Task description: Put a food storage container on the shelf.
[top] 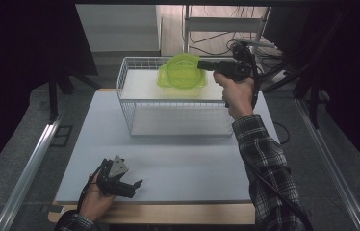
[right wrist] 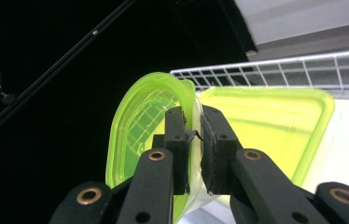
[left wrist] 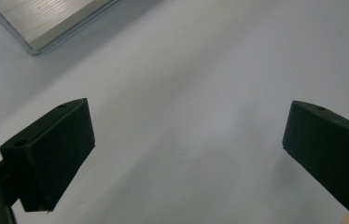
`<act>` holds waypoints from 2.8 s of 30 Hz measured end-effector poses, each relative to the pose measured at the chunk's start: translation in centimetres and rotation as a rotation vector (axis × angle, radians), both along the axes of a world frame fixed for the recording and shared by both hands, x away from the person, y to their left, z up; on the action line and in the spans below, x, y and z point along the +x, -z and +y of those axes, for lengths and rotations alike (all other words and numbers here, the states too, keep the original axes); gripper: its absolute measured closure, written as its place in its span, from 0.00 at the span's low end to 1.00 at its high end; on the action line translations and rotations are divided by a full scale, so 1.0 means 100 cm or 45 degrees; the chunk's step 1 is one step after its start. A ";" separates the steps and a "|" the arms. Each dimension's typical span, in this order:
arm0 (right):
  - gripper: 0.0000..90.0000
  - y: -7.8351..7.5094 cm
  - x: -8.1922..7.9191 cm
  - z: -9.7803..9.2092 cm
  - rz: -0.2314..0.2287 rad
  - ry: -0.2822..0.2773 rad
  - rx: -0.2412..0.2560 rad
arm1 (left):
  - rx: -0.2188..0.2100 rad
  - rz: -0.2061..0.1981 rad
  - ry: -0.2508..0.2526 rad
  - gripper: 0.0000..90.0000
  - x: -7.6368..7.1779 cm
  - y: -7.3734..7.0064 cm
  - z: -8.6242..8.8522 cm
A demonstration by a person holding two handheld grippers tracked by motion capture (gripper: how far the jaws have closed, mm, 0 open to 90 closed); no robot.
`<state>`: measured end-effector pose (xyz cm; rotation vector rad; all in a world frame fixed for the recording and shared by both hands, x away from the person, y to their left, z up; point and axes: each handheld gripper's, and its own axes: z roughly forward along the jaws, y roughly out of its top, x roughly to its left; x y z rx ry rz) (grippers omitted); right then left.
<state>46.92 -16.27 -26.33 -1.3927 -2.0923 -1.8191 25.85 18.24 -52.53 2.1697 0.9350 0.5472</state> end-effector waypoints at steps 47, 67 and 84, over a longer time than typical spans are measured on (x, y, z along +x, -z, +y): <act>0.40 0.004 0.010 0.010 -0.125 0.123 -0.289 | 0.027 0.011 0.016 0.02 0.000 0.001 -0.001; 0.25 0.023 -0.022 0.011 -0.194 -0.016 -0.380 | 0.029 0.013 0.014 0.02 0.000 0.001 -0.001; 0.18 0.043 -0.045 0.015 -0.247 -0.101 -0.466 | -0.014 0.030 0.009 0.02 0.001 0.000 0.001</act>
